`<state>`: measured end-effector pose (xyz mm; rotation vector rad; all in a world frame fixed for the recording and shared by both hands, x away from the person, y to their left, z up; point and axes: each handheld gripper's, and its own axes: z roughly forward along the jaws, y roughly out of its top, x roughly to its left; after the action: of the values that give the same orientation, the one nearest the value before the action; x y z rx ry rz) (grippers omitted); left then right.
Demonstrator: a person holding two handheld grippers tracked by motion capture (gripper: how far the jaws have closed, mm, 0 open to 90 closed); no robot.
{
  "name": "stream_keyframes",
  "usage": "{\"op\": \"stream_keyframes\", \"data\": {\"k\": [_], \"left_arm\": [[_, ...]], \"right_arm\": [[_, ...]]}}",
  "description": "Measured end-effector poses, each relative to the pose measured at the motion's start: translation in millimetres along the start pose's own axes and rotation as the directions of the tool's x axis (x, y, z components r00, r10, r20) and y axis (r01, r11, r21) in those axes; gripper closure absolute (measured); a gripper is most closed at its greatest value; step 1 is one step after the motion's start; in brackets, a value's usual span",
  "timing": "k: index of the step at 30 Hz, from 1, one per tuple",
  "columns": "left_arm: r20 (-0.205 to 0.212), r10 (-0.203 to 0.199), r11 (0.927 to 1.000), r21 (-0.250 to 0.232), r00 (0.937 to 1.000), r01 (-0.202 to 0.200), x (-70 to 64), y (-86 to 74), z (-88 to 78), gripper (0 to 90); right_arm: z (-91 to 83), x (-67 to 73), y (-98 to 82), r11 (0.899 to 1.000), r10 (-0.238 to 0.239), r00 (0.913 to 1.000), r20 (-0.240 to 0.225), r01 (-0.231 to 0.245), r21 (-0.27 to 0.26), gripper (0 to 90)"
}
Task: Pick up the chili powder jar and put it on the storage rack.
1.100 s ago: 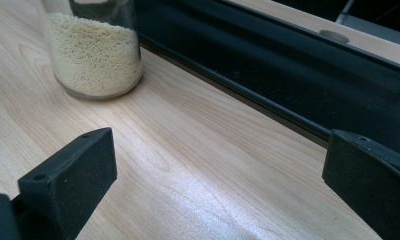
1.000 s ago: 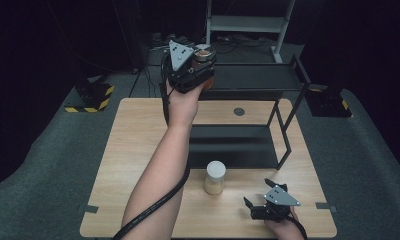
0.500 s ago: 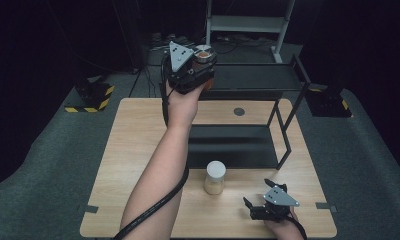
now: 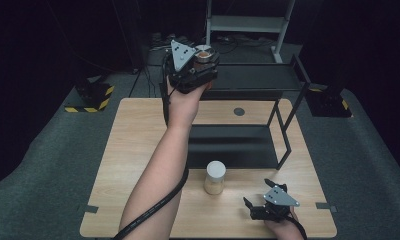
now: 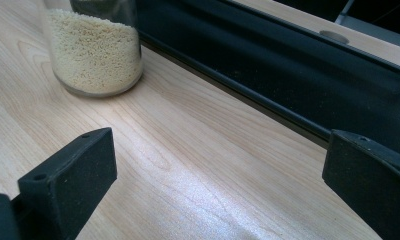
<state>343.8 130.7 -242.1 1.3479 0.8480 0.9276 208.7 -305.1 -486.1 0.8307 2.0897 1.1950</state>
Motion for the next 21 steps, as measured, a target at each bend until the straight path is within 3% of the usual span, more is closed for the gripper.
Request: {"op": "stream_keyframes", "data": {"k": [3, 12, 21], "left_arm": [[-0.019, -0.012, 0.9997, 0.022, 0.9997, 0.013, -5.3, 3.2, 0.6, 0.8], [-0.004, -0.019, 0.9989, 0.044, 0.9998, 0.019, -8.0, 5.3, -6.3, 0.3], [-0.009, -0.02, 0.9989, 0.043, 0.9998, 0.02, -12.7, 3.6, -25.3, 0.3]], "right_arm": [[-0.1, -0.5, -0.4, 1.0, 0.004, 1.0, 0.0, -0.004, -0.002, 0.0], [-0.2, -0.4, -0.6, 1.0, 0.005, 1.0, 0.0, -0.005, -0.003, 0.0], [0.1, 0.1, 0.2, 1.0, 0.002, 1.0, 0.001, -0.002, 0.001, 0.0]]}}
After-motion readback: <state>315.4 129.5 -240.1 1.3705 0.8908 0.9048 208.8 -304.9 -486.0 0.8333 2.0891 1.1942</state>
